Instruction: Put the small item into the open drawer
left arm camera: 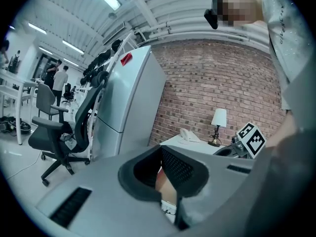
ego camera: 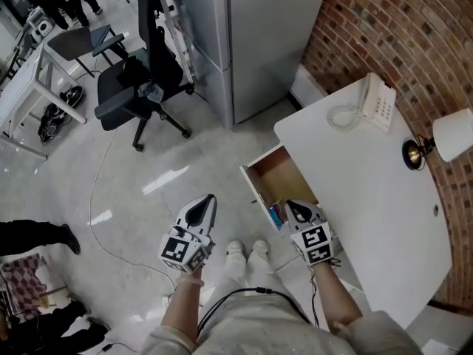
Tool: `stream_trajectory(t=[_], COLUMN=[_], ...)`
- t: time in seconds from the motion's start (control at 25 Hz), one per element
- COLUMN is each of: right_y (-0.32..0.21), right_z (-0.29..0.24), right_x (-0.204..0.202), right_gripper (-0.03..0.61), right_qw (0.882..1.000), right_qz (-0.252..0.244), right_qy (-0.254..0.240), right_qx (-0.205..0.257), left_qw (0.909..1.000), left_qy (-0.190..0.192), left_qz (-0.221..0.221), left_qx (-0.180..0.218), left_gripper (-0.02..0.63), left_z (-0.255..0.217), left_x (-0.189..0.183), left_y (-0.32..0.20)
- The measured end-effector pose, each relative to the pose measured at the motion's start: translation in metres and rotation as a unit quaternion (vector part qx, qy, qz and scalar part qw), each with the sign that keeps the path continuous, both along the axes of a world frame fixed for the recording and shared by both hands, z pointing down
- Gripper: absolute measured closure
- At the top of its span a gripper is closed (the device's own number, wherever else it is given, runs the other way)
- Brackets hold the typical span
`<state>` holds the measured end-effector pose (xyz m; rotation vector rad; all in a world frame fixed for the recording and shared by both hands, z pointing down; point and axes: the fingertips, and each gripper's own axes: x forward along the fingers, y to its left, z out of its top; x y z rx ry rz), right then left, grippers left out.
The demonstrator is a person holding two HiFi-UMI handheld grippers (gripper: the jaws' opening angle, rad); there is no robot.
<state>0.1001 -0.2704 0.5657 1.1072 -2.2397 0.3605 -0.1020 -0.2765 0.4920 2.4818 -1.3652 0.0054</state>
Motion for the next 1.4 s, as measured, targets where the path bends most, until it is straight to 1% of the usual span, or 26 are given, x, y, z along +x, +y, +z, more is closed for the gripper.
stream_trajectory(t=[0.4,0.92,1.4], right_y=[-0.015,-0.024,-0.027], right_z=[-0.045,-0.090,-0.125], right_x=[-0.003,0.003,0.006], right_gripper=[0.572,0.574,0.574], right_qw=[0.998,0.993,0.986], right_qz=[0.020,0.035,0.042], right_qy=[-0.051,-0.085,-0.105], right_qx=[0.039,0.081,0.119], left_qw=[0.9997,0.9981,0.9946], left_qy=[0.000,0.003,-0.007], left_qz=[-0.009,-0.039,-0.070], left_qx=[0.023,0.048,0.077], left_gripper=[0.609,0.609,0.609], left_z=[-0.025,-0.056,-0.081], left_x=[-0.011,-0.030,-0.051], left_y=[-0.003,-0.005,0.002])
